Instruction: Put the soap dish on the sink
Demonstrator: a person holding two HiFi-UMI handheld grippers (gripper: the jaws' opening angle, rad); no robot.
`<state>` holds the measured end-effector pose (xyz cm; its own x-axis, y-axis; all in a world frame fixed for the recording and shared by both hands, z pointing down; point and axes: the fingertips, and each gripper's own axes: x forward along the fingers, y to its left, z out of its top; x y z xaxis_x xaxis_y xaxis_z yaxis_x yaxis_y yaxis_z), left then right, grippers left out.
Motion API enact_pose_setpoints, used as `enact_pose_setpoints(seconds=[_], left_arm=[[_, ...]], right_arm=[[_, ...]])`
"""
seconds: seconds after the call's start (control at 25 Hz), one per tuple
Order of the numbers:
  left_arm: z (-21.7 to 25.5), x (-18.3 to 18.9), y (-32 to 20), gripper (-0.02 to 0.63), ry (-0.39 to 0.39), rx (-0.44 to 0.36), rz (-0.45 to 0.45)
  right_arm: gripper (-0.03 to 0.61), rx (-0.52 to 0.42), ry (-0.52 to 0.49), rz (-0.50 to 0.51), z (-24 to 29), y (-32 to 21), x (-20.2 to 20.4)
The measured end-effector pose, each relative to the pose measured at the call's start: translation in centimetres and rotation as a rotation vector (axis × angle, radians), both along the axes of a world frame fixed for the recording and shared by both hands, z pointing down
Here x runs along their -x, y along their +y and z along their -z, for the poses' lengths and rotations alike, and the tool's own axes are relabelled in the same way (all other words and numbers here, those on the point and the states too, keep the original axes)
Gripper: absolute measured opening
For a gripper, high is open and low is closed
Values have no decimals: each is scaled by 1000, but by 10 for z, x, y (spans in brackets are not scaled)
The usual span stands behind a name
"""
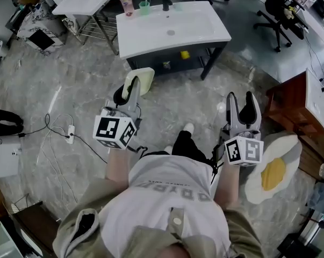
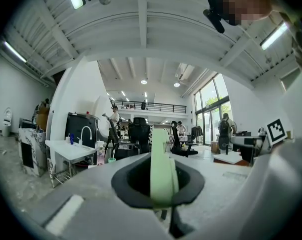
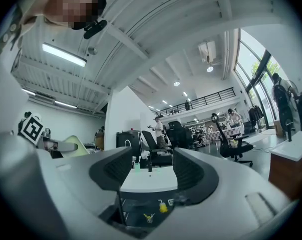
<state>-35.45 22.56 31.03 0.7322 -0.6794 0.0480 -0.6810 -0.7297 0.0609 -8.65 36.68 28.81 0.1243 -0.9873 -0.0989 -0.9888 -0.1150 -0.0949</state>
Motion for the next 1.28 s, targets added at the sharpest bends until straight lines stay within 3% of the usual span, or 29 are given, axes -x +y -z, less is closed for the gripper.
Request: enact_pose_setpoints(seconds=[0.44, 1.28], left_arm=[[-2, -34, -52, 14, -3, 9, 14], [29, -162, -194, 14, 2, -32, 80]], right_arm=[[244, 6, -7, 10, -5, -56, -41], [244, -7, -13, 98, 10, -213, -169]])
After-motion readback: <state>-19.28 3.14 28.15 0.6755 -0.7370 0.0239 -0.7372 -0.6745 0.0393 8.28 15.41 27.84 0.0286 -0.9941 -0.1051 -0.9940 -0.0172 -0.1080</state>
